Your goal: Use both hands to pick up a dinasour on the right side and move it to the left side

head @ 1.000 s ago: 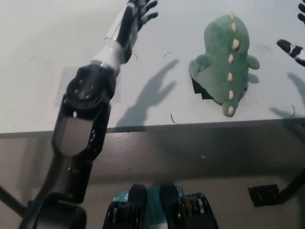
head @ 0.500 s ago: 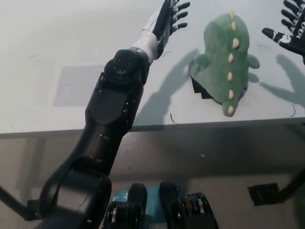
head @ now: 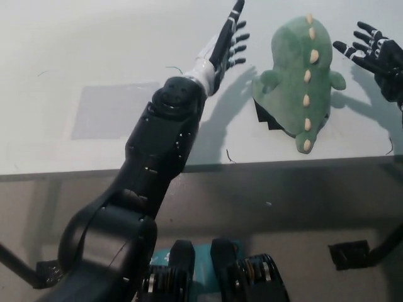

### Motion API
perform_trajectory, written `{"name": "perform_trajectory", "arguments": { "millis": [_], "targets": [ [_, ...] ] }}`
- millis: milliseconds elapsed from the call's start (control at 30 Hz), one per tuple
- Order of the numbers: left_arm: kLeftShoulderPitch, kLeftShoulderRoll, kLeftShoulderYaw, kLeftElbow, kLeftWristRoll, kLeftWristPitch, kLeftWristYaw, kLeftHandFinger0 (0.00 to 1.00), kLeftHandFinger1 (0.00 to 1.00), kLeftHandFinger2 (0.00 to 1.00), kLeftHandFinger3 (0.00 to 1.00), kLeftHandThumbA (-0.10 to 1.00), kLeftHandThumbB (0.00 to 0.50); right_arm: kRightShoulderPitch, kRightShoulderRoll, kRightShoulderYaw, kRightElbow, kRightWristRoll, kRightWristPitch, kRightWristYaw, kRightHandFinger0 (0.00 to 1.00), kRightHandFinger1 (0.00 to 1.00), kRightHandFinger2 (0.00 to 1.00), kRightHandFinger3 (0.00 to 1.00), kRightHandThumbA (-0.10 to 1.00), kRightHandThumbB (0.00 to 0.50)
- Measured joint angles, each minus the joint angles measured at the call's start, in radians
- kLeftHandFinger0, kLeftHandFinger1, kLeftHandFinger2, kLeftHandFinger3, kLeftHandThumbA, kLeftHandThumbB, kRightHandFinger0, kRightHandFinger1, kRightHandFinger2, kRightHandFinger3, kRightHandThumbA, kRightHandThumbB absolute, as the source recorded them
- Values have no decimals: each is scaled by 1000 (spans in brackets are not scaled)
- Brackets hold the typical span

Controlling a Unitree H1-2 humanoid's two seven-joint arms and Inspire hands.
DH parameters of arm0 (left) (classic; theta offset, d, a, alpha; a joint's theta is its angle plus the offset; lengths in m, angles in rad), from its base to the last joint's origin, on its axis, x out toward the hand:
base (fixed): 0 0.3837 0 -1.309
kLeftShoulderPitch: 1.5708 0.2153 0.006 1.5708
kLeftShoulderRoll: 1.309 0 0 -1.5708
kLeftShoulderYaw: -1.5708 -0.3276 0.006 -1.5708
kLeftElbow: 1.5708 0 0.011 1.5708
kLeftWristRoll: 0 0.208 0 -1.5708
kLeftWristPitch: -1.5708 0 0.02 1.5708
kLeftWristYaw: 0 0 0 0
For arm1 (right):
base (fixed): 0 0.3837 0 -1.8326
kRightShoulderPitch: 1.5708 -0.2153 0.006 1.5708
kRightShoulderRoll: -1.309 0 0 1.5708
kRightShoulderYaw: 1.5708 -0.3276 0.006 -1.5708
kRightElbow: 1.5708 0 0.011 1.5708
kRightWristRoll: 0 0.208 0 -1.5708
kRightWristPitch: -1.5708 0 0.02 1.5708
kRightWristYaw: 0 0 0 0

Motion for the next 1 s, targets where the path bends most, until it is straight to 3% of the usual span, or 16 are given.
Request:
{"name": "perform_trajectory", "arguments": {
  "millis": [67, 133, 200, 267, 433, 500, 533, 667, 867, 1000],
  "targets": [
    [0, -4, 1, 31, 0, -8, 5, 1000, 1000, 1000, 1000, 1000, 326, -9, 3, -1, 39, -1, -6, -1, 1000, 1000, 1000, 1000, 1000, 269],
    [0, -5, -1, 54, 1, -17, 7, 1000, 1000, 1000, 1000, 1000, 331, -9, 6, -4, 63, -1, -10, -1, 1000, 1000, 1000, 1000, 1000, 272],
    [2, -6, 0, 75, 2, -26, 7, 1000, 1000, 1000, 1000, 1000, 361, -6, 10, -10, 76, -1, -12, -2, 1000, 1000, 1000, 1000, 1000, 306],
    [9, -10, 6, 94, 0, -35, 7, 1000, 1000, 1000, 1000, 1000, 370, 2, 19, -20, 75, 1, -13, -2, 1000, 1000, 1000, 1000, 1000, 293],
    [53, -30, 7, 102, 0, -56, 7, 1000, 1000, 1000, 1000, 1000, 340, 36, 43, -32, 65, 1, -29, -2, 1000, 1000, 1000, 1000, 1000, 288],
    [74, -37, 4, 105, 2, -63, 7, 1000, 1000, 1000, 1000, 1000, 350, 52, 53, -37, 60, 1, -32, -2, 1000, 1000, 1000, 1000, 1000, 281],
    [83, -39, 3, 105, 2, -65, 7, 1000, 1000, 1000, 1000, 1000, 352, 57, 56, -40, 59, 2, -32, -2, 1000, 1000, 1000, 1000, 1000, 301],
    [95, -45, 3, 105, 3, -90, 10, 1000, 1000, 1000, 1000, 1000, 342, 91, 74, -52, 25, 5, -32, -5, 1000, 1000, 1000, 1000, 1000, 277],
    [118, -55, 5, 102, 4, -115, 22, 1000, 1000, 1000, 1000, 1000, 405, 146, 97, -67, -19, 9, -36, -12, 1000, 1000, 1000, 1000, 1000, 299],
    [126, -60, 6, 102, 4, -131, 26, 1000, 1000, 1000, 1000, 1000, 402, 147, 102, -72, -14, 10, -48, -21, 1000, 1000, 1000, 1000, 1000, 292]
  ]
}}
